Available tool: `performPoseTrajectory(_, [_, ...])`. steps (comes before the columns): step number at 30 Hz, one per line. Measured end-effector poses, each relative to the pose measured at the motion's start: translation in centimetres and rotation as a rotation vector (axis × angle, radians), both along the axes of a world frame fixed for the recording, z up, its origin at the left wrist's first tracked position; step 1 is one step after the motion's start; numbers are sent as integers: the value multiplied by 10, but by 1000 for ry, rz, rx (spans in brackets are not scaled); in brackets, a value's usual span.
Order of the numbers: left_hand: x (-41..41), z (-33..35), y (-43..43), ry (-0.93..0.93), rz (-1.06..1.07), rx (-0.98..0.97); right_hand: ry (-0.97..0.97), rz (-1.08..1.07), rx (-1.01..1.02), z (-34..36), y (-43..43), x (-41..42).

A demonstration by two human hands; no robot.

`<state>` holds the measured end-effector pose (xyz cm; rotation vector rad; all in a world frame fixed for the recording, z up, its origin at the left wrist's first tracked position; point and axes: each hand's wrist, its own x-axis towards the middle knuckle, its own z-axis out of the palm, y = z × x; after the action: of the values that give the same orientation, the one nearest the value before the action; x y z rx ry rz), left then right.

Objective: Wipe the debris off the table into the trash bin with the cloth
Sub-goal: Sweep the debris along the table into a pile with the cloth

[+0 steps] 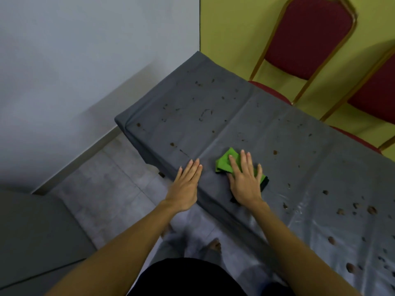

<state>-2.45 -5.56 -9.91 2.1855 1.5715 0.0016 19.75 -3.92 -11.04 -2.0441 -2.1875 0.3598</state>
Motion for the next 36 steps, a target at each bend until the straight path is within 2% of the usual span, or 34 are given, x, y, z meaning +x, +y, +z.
performPoseTrajectory(3, [0,7,3,-34,-6,-46,116,-207,131,-2,20,18])
performPoseTrajectory(6, [-4,20,11,-165,86,-13,274,-411,341,6,28,11])
performPoseTrajectory(9, [-25,27,28,-231,230,107,387,-268,414,26,26,-44])
performPoseTrajectory(11, [-48,27,45,-200,334,120,421,-104,355,33,21,-92])
performPoseTrajectory(13, [-70,20,59,-110,395,81,288,25,183,26,13,-133])
performPoseTrajectory(15, [-91,8,65,-32,353,71,83,119,78,11,4,-152])
performPoseTrajectory(19, [-121,-16,61,51,169,148,-97,223,117,4,-1,-129])
performPoseTrajectory(22, [-123,-16,61,22,169,113,-186,193,135,9,4,-121])
performPoseTrajectory(25, [-119,-15,62,28,184,62,-193,157,142,7,2,-137])
performPoseTrajectory(28, [-122,-20,60,61,179,50,-72,151,163,3,3,-152])
performPoseTrajectory(32, [-124,-20,60,43,175,72,-35,239,162,13,33,-127])
performPoseTrajectory(34, [-123,-20,59,12,181,70,-65,156,154,16,59,-96])
performPoseTrajectory(36, [-122,-22,59,-10,198,66,-63,-19,132,19,89,-63])
